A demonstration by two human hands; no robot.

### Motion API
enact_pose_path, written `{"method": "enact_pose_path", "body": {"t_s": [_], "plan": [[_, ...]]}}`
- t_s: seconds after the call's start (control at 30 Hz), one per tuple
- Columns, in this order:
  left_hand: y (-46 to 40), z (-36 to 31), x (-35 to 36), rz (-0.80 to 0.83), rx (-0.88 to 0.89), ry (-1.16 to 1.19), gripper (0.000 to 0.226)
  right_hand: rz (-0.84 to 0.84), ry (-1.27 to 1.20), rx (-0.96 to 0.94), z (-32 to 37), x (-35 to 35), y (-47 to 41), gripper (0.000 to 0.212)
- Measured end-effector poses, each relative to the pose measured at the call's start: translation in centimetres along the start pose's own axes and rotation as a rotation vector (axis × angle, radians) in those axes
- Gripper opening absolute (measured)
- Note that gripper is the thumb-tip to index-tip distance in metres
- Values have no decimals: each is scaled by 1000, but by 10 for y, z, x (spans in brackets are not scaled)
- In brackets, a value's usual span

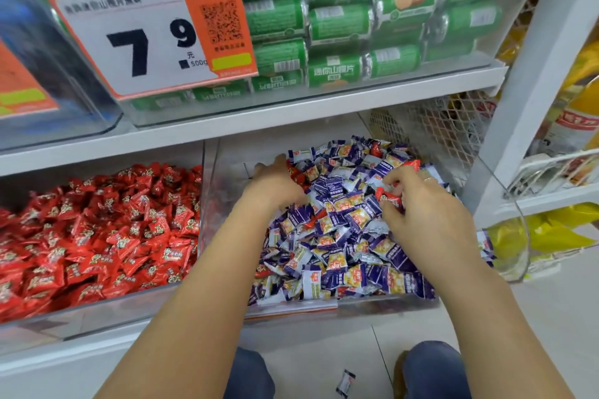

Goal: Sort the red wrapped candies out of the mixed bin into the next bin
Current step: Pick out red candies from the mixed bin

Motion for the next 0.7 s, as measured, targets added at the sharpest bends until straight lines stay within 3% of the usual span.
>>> {"method": "enact_pose_path", "body": {"t_s": [0.07, 0.13, 0.27, 0.47, 0.57, 0.7], "plan": [[-11, -4, 5, 47, -18, -44, 95, -15, -87, -3, -4, -2, 0, 34], [-18, -8, 11, 40, 7, -70, 84, -96, -251, 21, -11, -11, -1, 37], [-14, -15, 16, -129, 159, -172, 52, -298, -589, 128, -34, -30, 1, 29], [9, -15, 17, -262, 355, -222, 33, -396, -841, 262, -50, -33, 6, 14], [23, -8, 5, -367, 369, -144, 24, -421, -839, 268, -48, -37, 8, 17], [41, -1, -7, -439, 350, 10, 22, -342, -537, 273, -44, -38, 12, 16]]}}
Point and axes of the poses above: each hand's wrist, its own y-axis away from the middle knuckle, its own x-axis out of the palm, z = x × y, the point moved 6 cm from there along -y, towards the middle knuckle, and after that the axes turned 12 degrees about -x, right-handed, at the moved point
